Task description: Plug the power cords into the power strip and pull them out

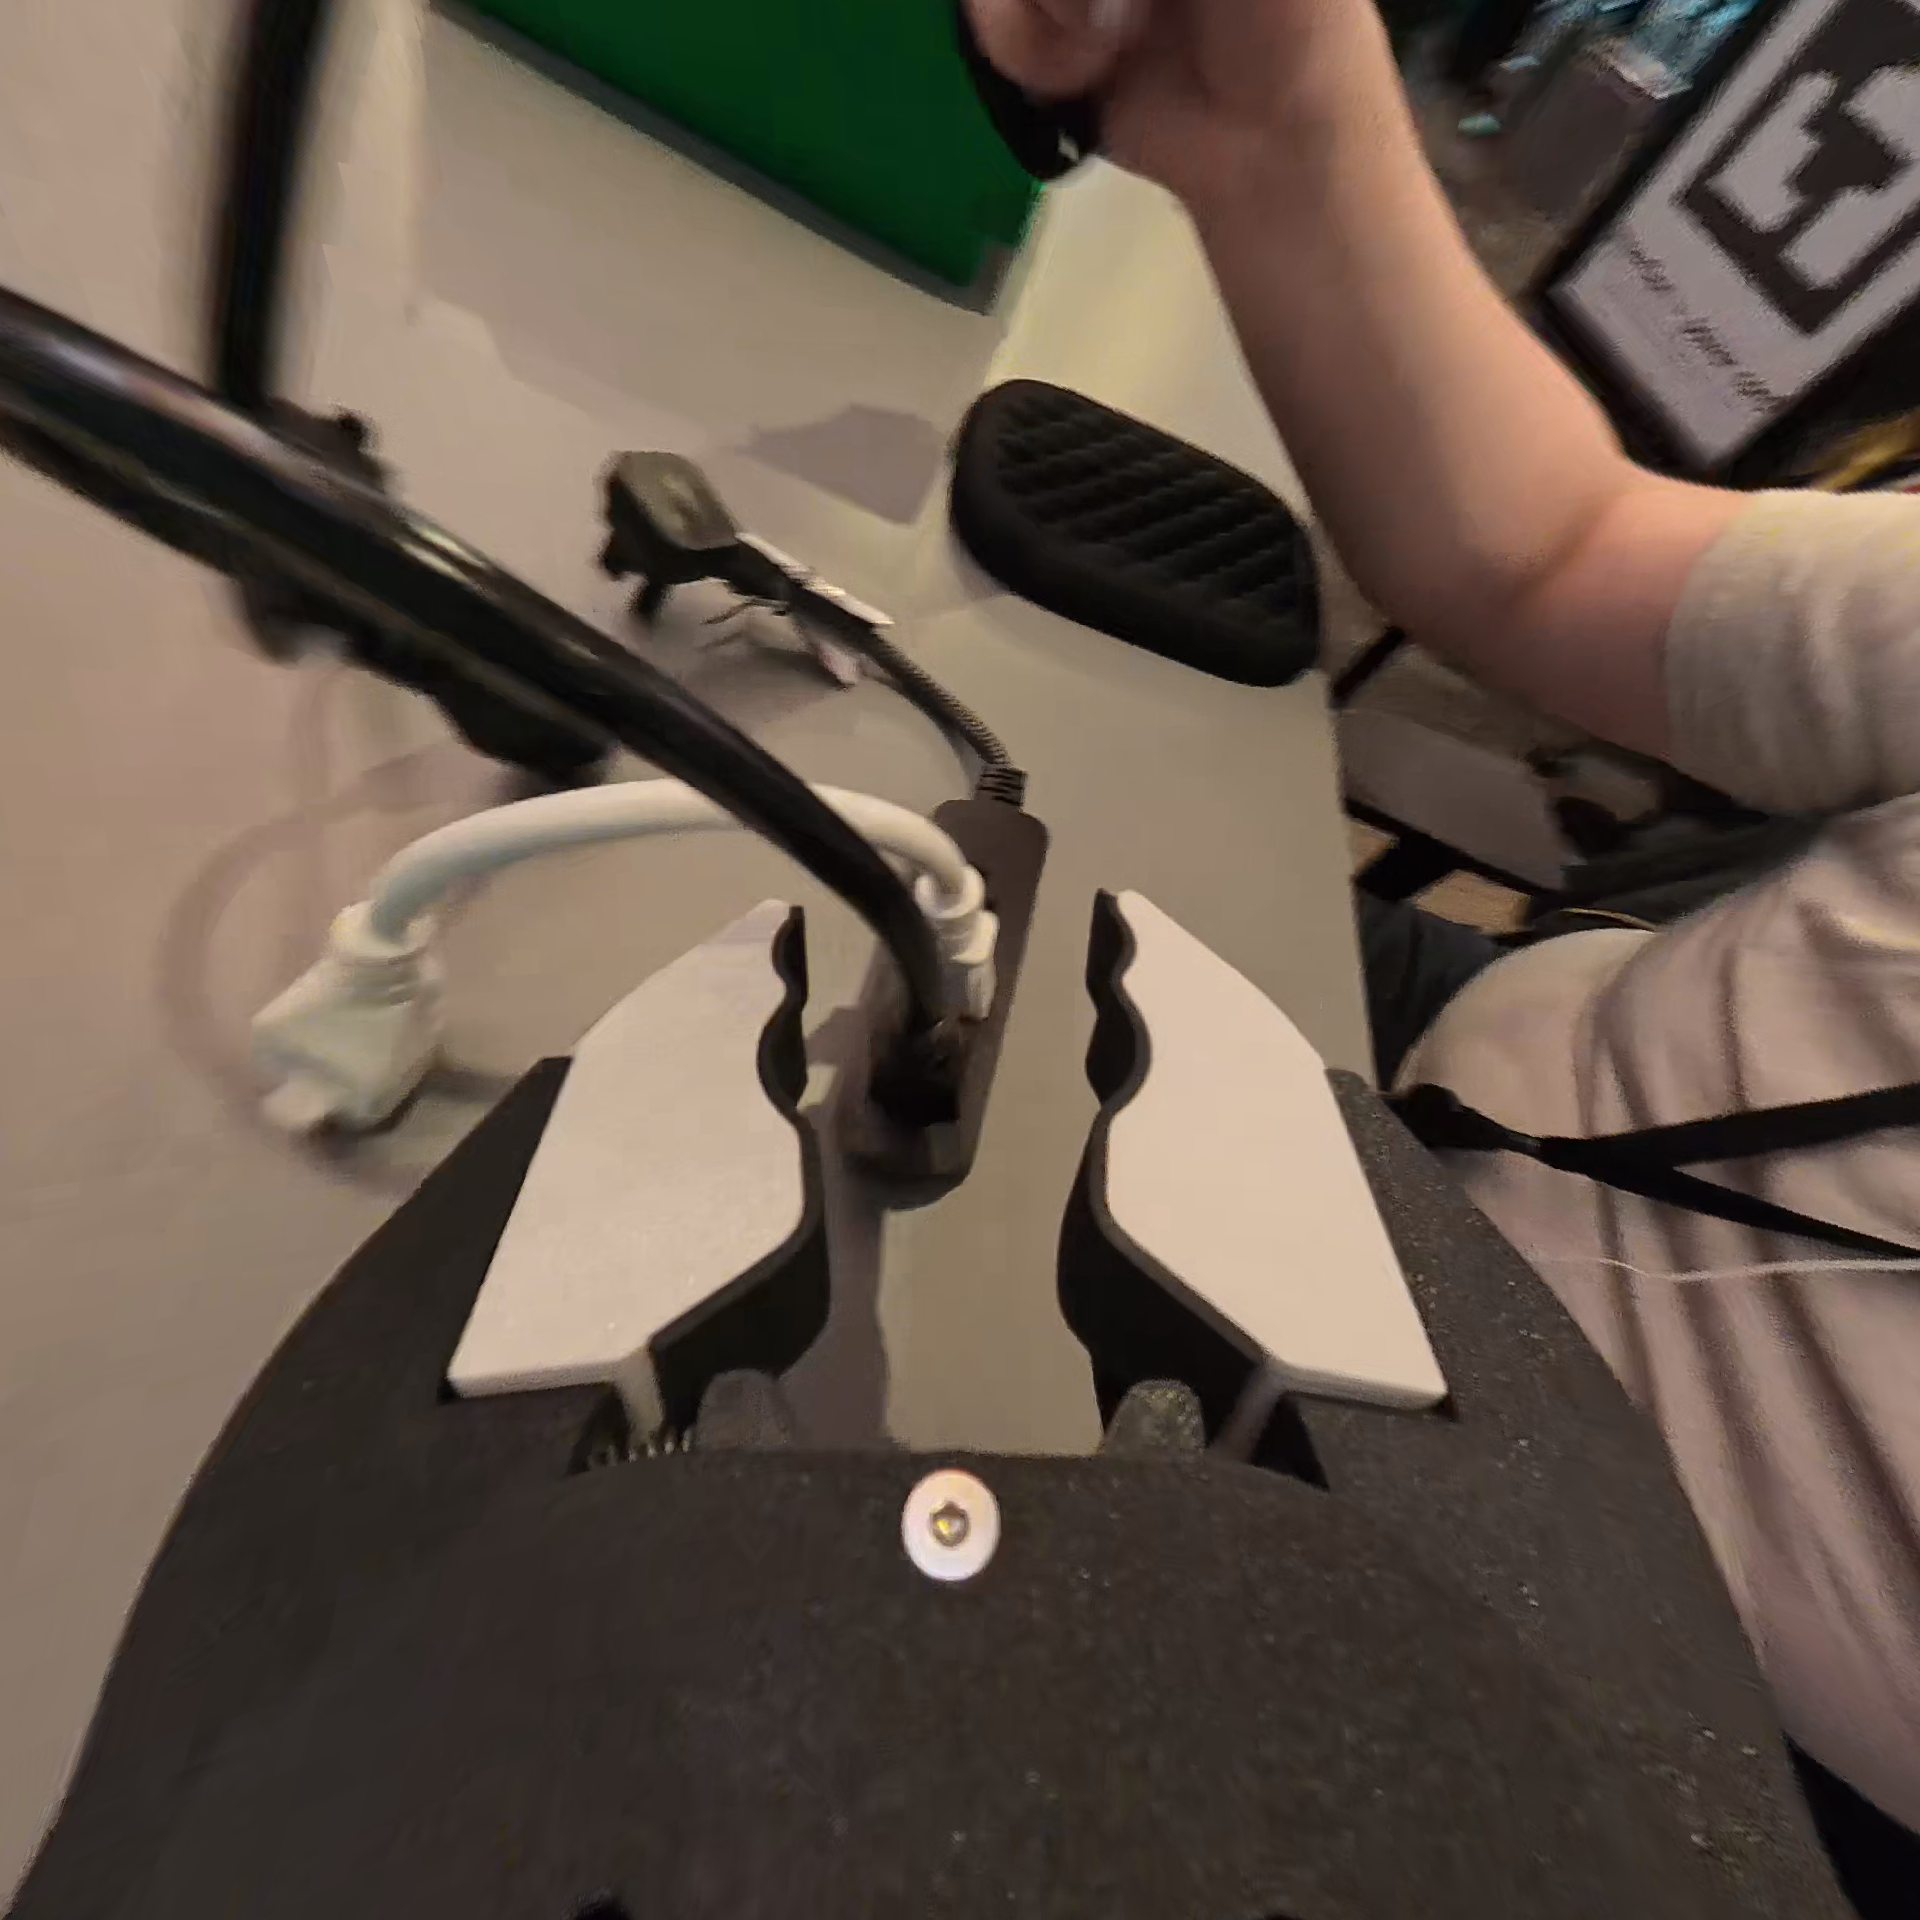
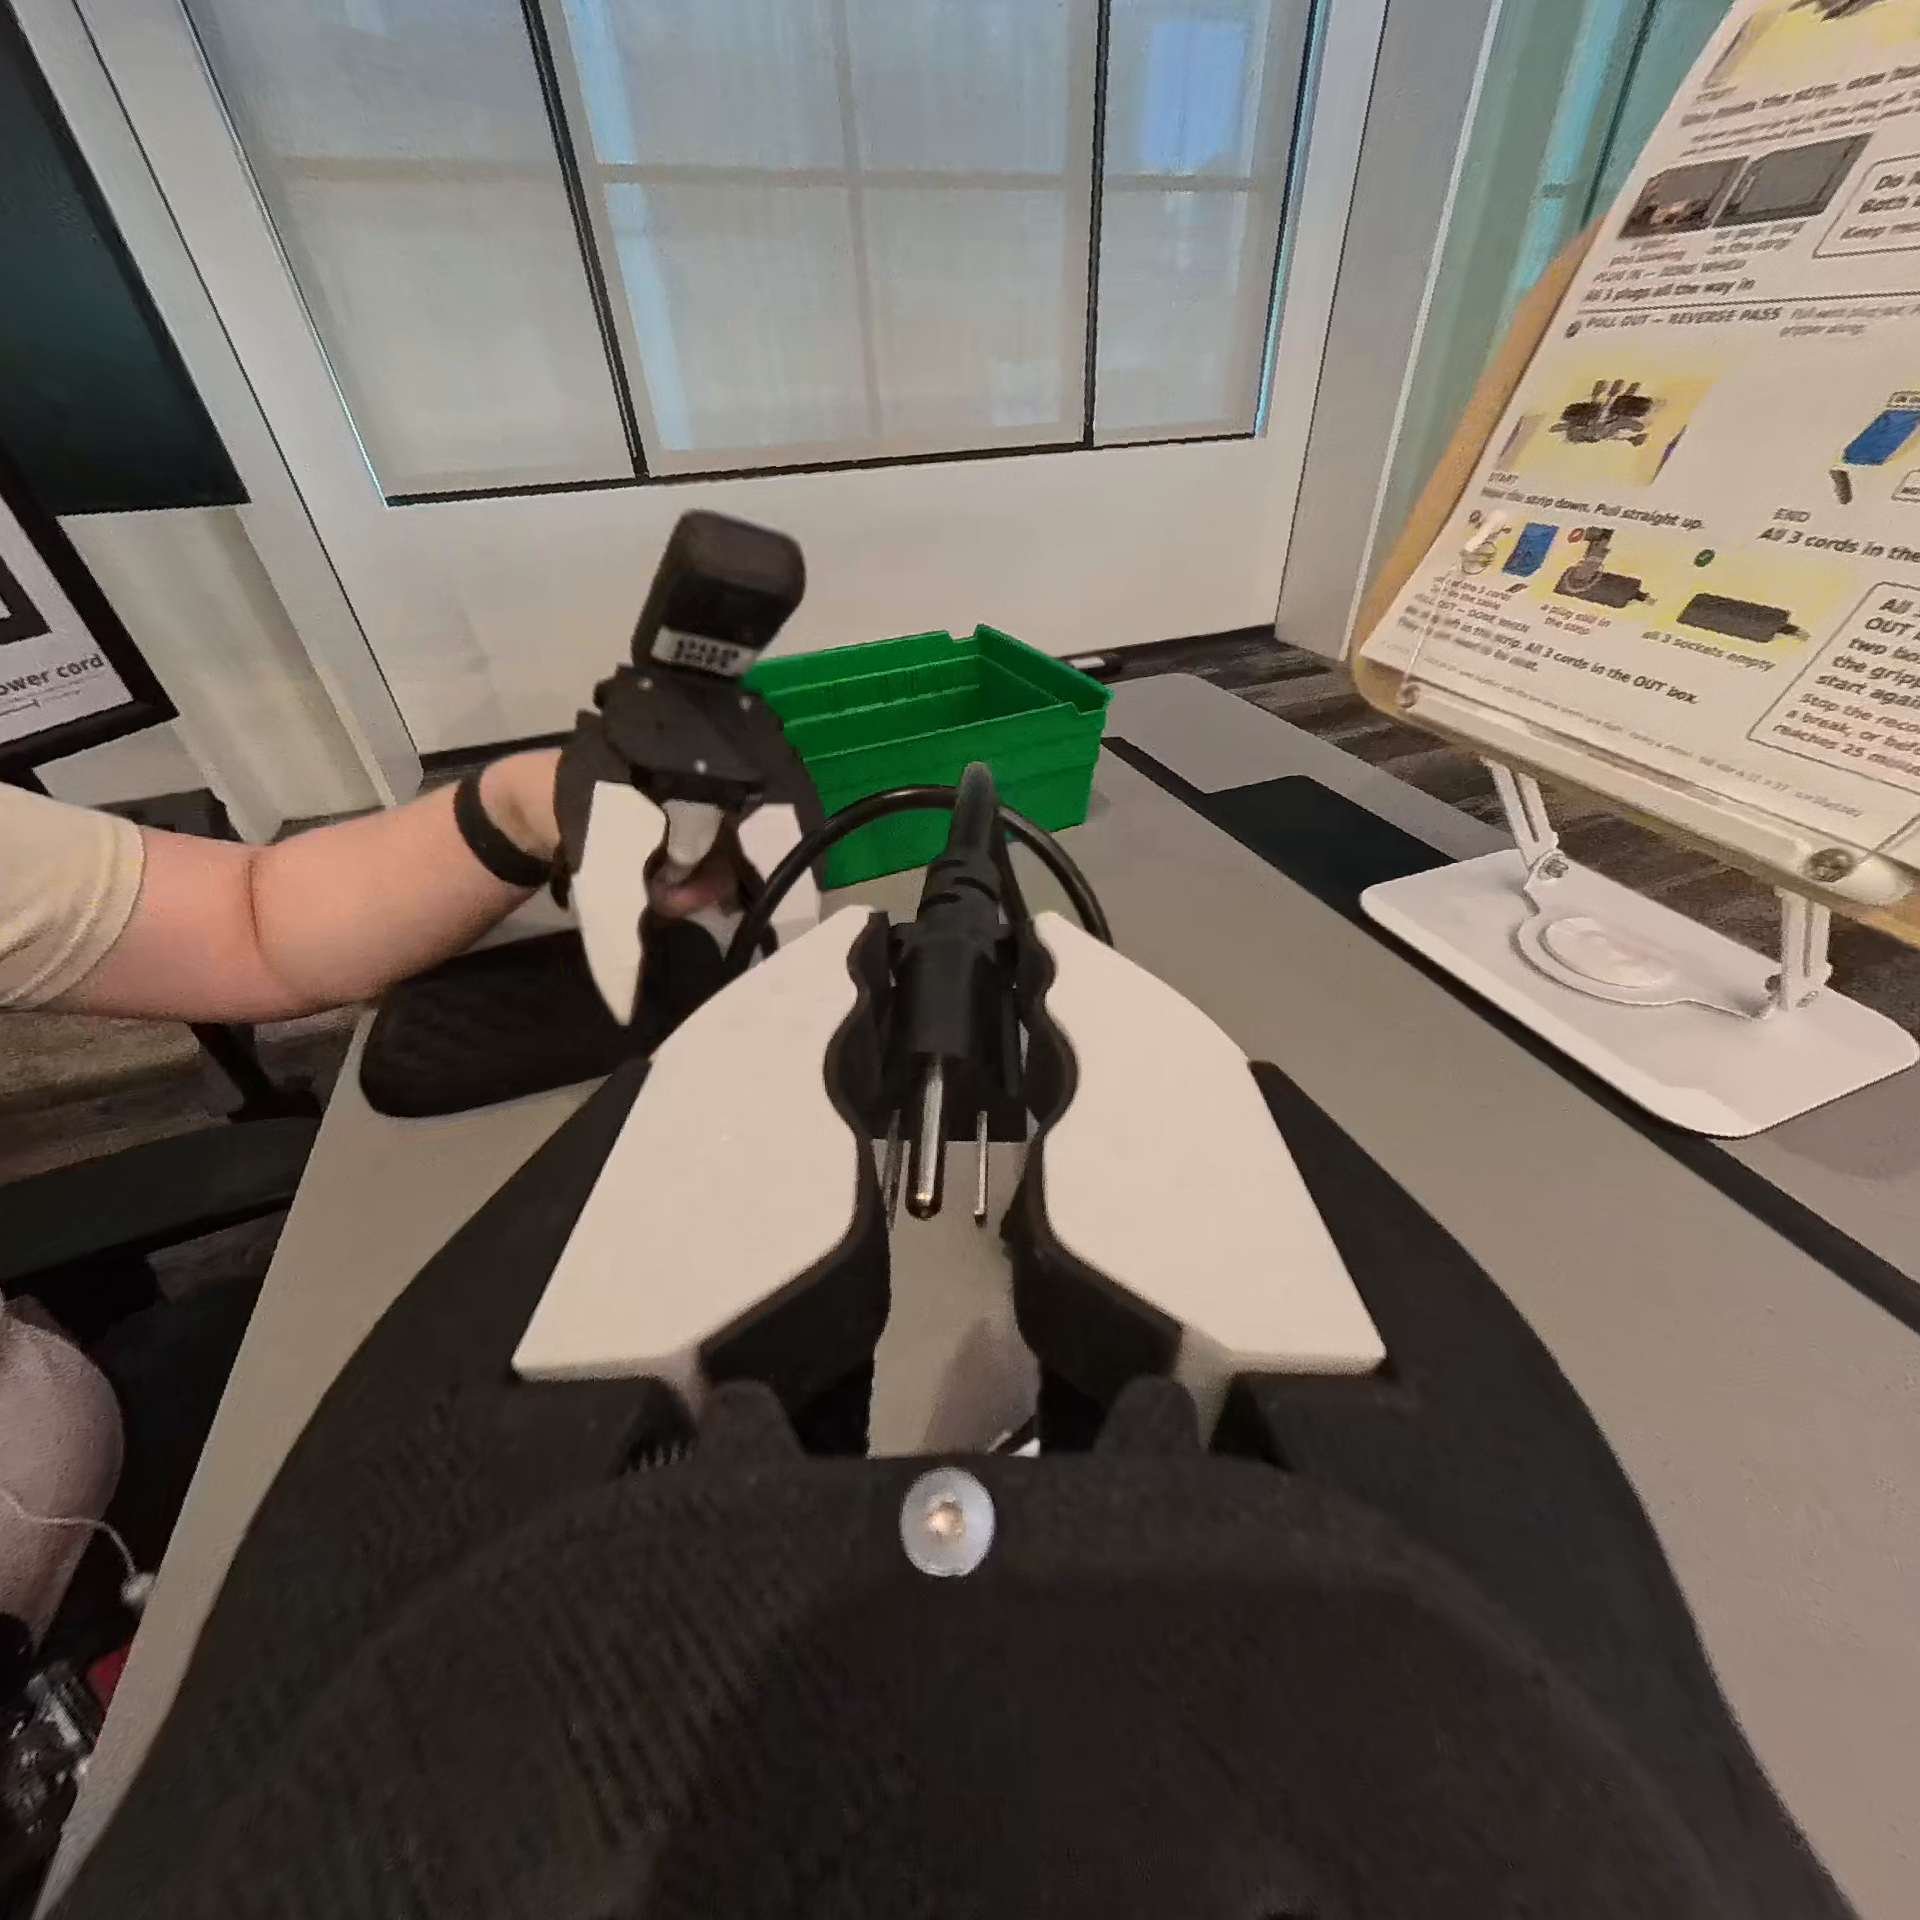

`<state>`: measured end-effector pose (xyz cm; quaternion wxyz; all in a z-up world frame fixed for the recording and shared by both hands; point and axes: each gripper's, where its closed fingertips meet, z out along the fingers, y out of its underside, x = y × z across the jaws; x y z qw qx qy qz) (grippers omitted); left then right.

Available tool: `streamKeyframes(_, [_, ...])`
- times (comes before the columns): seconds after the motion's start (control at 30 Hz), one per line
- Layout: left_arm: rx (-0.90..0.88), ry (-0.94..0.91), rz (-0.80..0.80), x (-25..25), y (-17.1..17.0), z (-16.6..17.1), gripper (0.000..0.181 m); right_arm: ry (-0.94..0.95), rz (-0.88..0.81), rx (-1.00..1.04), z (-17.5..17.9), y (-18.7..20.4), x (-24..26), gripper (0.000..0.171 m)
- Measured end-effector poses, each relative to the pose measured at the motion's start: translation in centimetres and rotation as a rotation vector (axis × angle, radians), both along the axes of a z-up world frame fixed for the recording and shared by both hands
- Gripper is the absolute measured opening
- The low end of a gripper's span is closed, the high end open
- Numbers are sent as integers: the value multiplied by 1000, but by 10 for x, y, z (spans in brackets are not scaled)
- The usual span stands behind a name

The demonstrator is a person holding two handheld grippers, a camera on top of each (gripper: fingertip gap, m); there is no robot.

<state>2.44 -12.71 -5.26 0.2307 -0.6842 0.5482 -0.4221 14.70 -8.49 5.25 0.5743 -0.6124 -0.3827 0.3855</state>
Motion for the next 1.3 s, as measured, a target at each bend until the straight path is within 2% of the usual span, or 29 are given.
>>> streamKeyframes(0.07, [116,54,132,-16,19,15,52,-18,23,32,-9,-6,-2,23])
streamKeyframes(0.13, [241,48,262,-27,41,39,61,-24,45,70,-17,-11,-5,23])
streamKeyframes(0.2, [273,-51,341,-23,56,71,60,-28,62,87,-25,-14,-5,23])
streamKeyframes(0.27, [228,-83,378,-11,70,85,58,-62,88,95,-32,-20,-7,23])
streamKeyframes(0.4, [50,128,361,11,87,51,57,-182,81,164,-46,-28,-11,23])
streamKeyframes(0.43, [11,169,341,15,87,42,49,-200,79,168,-49,-28,-11,23])
streamKeyframes(0.47, [-15,198,311,17,86,35,32,-216,84,169,-53,-29,-11,23])
streamKeyframes(0.53, [-78,143,239,24,78,38,20,-264,101,177,-64,-31,-11,23])
streamKeyframes(0.83, [-13,56,372,-31,91,53,15,-584,108,17,-134,-17,6,24])
streamKeyframes(1.03, [168,52,479,-39,115,65,4,-689,148,-56,-152,-25,-3,24])
streamKeyframes(1.2, [93,34,481,-51,112,65,4,-875,-157,-92,-172,16,37,24])
streamKeyframes(1.3, [59,52,468,-53,109,63,4,-795,-238,-74,-151,27,46,24])
